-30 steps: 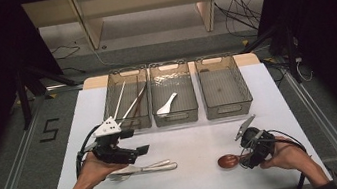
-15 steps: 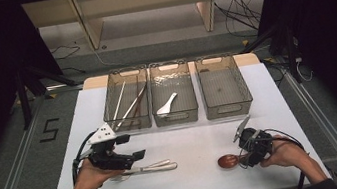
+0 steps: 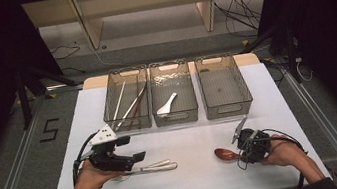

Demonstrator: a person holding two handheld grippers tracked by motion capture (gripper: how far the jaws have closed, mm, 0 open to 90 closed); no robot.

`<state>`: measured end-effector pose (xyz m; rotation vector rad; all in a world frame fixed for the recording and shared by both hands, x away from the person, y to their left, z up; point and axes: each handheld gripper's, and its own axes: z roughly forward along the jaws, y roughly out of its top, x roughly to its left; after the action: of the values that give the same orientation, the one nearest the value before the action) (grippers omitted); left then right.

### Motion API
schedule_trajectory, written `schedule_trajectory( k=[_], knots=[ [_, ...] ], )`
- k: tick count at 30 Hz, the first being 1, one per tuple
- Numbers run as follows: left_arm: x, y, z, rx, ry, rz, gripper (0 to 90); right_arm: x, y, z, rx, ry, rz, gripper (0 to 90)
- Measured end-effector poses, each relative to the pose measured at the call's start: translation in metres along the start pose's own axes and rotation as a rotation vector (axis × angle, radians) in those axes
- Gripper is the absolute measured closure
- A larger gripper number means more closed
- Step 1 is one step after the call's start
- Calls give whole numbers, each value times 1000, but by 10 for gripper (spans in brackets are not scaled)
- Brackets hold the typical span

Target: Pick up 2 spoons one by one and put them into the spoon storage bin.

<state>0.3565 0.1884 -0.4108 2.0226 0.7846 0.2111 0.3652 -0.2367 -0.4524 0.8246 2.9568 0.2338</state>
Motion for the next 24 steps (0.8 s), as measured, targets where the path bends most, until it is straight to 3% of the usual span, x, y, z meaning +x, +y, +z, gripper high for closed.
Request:
schedule_trajectory(
  k=[4,9,19,24],
  knots=[
    [1,0,0,11,5,5,182,1,0,0,-1,0,-16,818],
    [4,-1,-1,5,10,-5,183,1,0,-2,-6,-5,7,823],
    [4,-2,0,-2,13,-6,182,0,1,-16,-112,-24,46,823],
    [6,-2,-1,-9,11,-10,182,-4,6,-23,-160,-7,72,823]
  ],
)
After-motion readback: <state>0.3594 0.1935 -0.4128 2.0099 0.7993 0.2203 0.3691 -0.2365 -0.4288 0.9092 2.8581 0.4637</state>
